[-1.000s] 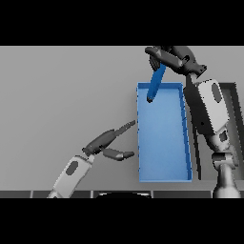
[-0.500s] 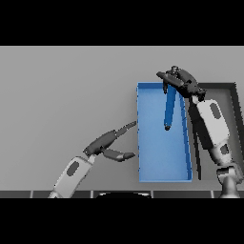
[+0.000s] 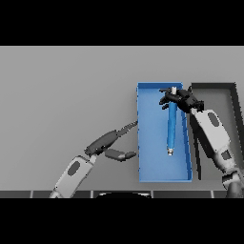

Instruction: Pick up the blue pipe and place it into the blue bin.

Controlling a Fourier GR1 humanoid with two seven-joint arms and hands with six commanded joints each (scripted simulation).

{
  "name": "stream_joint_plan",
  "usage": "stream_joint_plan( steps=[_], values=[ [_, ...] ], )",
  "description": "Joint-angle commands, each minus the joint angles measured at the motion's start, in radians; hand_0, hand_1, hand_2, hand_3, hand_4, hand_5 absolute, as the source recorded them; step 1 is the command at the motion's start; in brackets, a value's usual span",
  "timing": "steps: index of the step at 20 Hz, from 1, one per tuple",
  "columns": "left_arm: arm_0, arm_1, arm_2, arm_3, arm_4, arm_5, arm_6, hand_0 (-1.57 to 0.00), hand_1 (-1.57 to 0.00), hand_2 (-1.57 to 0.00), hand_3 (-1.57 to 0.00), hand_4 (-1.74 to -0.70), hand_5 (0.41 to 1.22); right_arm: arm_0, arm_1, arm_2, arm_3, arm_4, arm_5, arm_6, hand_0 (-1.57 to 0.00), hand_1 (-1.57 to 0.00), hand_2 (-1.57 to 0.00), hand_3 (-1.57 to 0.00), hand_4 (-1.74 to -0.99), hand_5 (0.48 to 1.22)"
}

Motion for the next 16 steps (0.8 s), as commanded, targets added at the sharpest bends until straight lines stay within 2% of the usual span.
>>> stream_joint_plan(
  steps=[1, 2, 4, 7, 8, 11, 12, 13, 16],
  values=[
    [0.004, 0.003, 0.001, -0.005, 0.002, -0.001, -0.01, 0.0, 0.0, 0.0, 0.0, -0.88, 0.497, -0.013, -0.006, 0.031, 0.03, -0.032, 0.0, 0.0, -0.64, -0.62, -0.6, -0.39, -1.334, 1.135],
    [0.002, 0.003, 0.003, -0.004, 0.003, 0.0, -0.009, 0.0, 0.0, 0.0, 0.0, -0.88, 0.497, -0.022, -0.016, 0.064, 0.045, -0.06, 0.015, 0.0, -0.51, -0.5, -0.48, -0.31, -1.296, 1.152],
    [-0.004, 0.0, 0.006, 0.005, 0.0, 0.004, -0.007, 0.0, 0.0, 0.0, 0.0, -0.88, 0.495, -0.061, -0.048, 0.179, 0.062, -0.115, 0.066, 0.0, -0.33, -0.32, -0.3, -0.2, -1.23, 1.056],
    [-0.007, 0.009, 0.014, 0.005, 0.006, 0.0, -0.014, 0.0, 0.0, 0.0, 0.0, -0.88, 0.49, -0.069, -0.081, 0.237, 0.029, -0.05, 0.119, -0.001, -0.17, -0.16, -0.16, -0.1, -1.16, 0.945],
    [0.008, 0.006, 0.002, -0.002, 0.005, -0.003, -0.022, 0.0, 0.0, 0.0, 0.0, -0.88, 0.488, -0.059, -0.086, 0.247, 0.009, -0.038, 0.114, -0.011, -0.13, -0.13, -0.12, -0.08, -1.15, 0.914],
    [-0.006, -0.003, 0.003, 0.003, 0.0, 0.004, -0.002, 0.0, 0.0, 0.0, 0.0, -0.88, 0.48, -0.068, -0.08, 0.271, 0.015, -0.001, 0.125, -0.017, -0.07, -0.07, -0.06, -0.04, -1.131, 0.829],
    [-0.003, 0.003, 0.007, 0.007, 0.0, 0.004, -0.003, 0.0, 0.0, 0.0, 0.0, -0.88, 0.478, -0.075, -0.073, 0.272, 0.027, 0.008, 0.127, -0.031, -0.19, -0.09, -0.05, -0.03, -1.131, 0.809],
    [-0.003, 0.0, 0.003, 0.002, 0.001, 0.002, -0.006, 0.0, 0.0, 0.0, 0.0, -0.88, 0.476, -0.073, -0.074, 0.271, 0.026, 0.005, 0.125, -0.029, -0.38, -0.18, -0.08, -0.03, -1.144, 0.792],
    [0.011, -0.003, -0.009, -0.006, -0.011, 0.009, -0.011, 0.0, 0.0, 0.0, 0.0, -0.88, 0.473, -0.076, -0.068, 0.266, 0.038, -0.002, 0.149, -0.045, -0.19, -0.09, -0.04, -0.01, -1.156, 0.79]
  ],
)
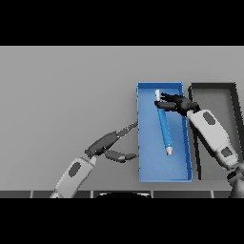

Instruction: Pick up the blue pipe and place it into the blue bin.

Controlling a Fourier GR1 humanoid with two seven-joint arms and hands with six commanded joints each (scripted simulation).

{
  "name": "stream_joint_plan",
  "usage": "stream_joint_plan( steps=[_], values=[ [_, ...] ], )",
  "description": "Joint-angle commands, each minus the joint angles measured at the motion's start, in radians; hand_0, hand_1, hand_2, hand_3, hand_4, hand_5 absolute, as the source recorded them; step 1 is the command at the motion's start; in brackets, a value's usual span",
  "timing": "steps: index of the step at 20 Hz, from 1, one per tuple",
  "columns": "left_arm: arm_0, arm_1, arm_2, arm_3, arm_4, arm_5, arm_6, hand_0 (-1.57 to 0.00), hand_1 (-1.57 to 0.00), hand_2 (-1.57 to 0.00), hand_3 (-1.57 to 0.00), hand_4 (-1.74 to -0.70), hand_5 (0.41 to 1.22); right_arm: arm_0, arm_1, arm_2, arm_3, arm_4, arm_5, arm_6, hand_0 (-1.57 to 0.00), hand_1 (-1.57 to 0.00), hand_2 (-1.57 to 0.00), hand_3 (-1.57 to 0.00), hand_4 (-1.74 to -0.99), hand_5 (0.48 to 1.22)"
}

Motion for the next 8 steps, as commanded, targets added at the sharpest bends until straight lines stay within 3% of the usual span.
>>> stream_joint_plan(
  steps=[1, 8],
  values=[
    [-0.002, 0.004, 0.005, 0.0, 0.003, -0.002, 0.001, 0.0, 0.0, 0.0, 0.0, -0.88, 0.474, 0.001, 0.001, -0.002, 0.0, -0.006, 0.002, 0.007, -0.15, -0.07, -0.03, -0.01, -1.16, 0.8],
    [-0.012, 0.01, 0.016, -0.004, 0.016, -0.006, 0.025, 0.0, 0.0, 0.0, 0.0, -0.89, 0.48, 0.012, -0.011, -0.005, -0.039, -0.015, -0.012, 0.004, -0.21, -0.1, -0.02, 0.0, -1.152, 0.798]
  ],
)
